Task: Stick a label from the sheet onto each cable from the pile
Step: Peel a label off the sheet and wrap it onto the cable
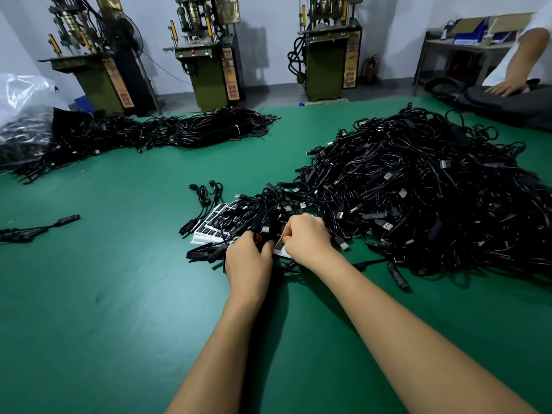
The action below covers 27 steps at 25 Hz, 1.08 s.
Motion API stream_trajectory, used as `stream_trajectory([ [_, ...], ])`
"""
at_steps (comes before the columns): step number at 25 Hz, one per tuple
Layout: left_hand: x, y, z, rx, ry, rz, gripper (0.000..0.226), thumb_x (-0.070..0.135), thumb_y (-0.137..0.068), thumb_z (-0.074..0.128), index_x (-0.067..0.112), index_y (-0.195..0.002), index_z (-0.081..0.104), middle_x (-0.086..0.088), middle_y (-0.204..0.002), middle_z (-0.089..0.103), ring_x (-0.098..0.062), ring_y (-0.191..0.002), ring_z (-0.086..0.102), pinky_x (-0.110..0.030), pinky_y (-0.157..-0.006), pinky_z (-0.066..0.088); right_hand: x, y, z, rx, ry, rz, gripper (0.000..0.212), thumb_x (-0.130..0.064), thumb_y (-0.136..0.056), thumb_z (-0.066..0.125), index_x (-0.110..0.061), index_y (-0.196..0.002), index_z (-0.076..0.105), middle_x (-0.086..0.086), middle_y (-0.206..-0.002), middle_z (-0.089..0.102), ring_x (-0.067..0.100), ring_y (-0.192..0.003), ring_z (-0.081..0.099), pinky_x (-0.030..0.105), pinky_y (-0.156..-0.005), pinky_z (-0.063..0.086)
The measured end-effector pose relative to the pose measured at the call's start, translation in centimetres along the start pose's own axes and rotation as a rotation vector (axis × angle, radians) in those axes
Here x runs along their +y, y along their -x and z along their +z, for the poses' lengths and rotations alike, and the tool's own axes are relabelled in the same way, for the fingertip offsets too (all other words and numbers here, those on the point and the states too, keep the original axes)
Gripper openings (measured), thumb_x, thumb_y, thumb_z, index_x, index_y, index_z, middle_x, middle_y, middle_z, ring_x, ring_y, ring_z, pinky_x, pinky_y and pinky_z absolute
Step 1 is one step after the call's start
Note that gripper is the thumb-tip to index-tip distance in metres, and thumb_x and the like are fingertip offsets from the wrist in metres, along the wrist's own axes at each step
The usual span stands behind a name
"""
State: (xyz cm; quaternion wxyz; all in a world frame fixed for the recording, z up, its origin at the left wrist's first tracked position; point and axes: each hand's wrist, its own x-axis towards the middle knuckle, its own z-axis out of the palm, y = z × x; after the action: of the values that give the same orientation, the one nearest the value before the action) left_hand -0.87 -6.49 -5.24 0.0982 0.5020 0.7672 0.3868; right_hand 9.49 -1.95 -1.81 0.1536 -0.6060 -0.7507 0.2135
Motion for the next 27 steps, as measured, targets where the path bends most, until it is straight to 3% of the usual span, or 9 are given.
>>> stream_trajectory([
  [7,0.0,-0.1,0.1,0.0,-0.004,0.008,0.017,0.027,-0.089,0.061,0.01,-0.09,0.06,-0.008,-0.088,0.066,-0.03,-0.087,0.058,-0.033,-0.065,0.035,-0.5,0.2,0.0,0.034,-0.005,-0.03,0.016,-0.016,-0.089,0.062,-0.011,-0.104,0.059,0.011,-0.11,0.062,0.031,-0.105,0.056,0.038,-0.087,0.048],
  [12,-0.1,-0.1,0.1,0.002,-0.01,0.007,0.018,0.027,-0.089,0.06,0.01,-0.091,0.06,-0.009,-0.089,0.066,-0.03,-0.088,0.058,-0.035,-0.067,0.037,-0.9,0.4,0.3,0.082,-0.026,0.045,0.007,-0.016,-0.088,0.064,-0.009,-0.086,0.062,0.014,-0.109,0.062,0.035,-0.104,0.057,0.036,-0.082,0.047],
  [15,-0.1,-0.1,0.1,0.003,0.0,0.012,0.017,0.026,-0.089,0.06,0.009,-0.089,0.059,-0.009,-0.088,0.066,-0.03,-0.087,0.057,-0.034,-0.066,0.036,-1.1,0.1,-0.1,0.035,-0.022,0.059,0.027,-0.01,-0.086,0.061,-0.011,-0.064,0.044,0.007,-0.08,0.058,0.033,-0.087,0.056,0.031,-0.065,0.04],
  [18,-0.1,0.0,0.1,0.002,0.0,0.013,0.017,0.026,-0.089,0.061,0.009,-0.09,0.06,-0.009,-0.089,0.066,-0.031,-0.088,0.057,-0.035,-0.067,0.038,-1.2,-0.2,-0.6,-0.002,-0.047,0.104,0.033,-0.005,-0.085,0.054,-0.014,-0.061,0.034,0.001,-0.063,0.04,0.03,-0.075,0.045,0.028,-0.057,0.03],
  [22,0.0,0.0,0.1,0.006,0.002,0.012,0.014,0.024,-0.088,0.061,0.011,-0.085,0.057,-0.009,-0.087,0.066,-0.031,-0.086,0.057,-0.033,-0.064,0.034,-1.3,-0.3,-0.4,-0.027,-0.029,0.078,0.035,-0.004,-0.081,0.055,-0.015,-0.059,0.031,0.006,-0.064,0.038,0.03,-0.077,0.041,0.027,-0.056,0.03],
  [24,0.0,0.0,0.0,0.01,-0.003,0.012,0.014,0.024,-0.087,0.061,0.011,-0.085,0.057,-0.01,-0.087,0.066,-0.032,-0.086,0.057,-0.034,-0.064,0.034,-1.3,-0.2,0.0,-0.021,0.006,0.029,0.031,-0.005,-0.083,0.056,-0.014,-0.061,0.036,0.013,-0.077,0.047,0.032,-0.083,0.044,0.031,-0.066,0.034],
  [27,0.0,0.0,0.0,0.009,-0.019,0.008,0.015,0.024,-0.087,0.061,0.009,-0.087,0.058,-0.011,-0.088,0.067,-0.033,-0.087,0.058,-0.035,-0.065,0.035,-1.3,0.6,0.4,0.087,0.116,-0.123,0.009,-0.006,-0.087,0.056,-0.009,-0.093,0.05,0.017,-0.107,0.056,0.035,-0.102,0.052,0.035,-0.075,0.034],
])
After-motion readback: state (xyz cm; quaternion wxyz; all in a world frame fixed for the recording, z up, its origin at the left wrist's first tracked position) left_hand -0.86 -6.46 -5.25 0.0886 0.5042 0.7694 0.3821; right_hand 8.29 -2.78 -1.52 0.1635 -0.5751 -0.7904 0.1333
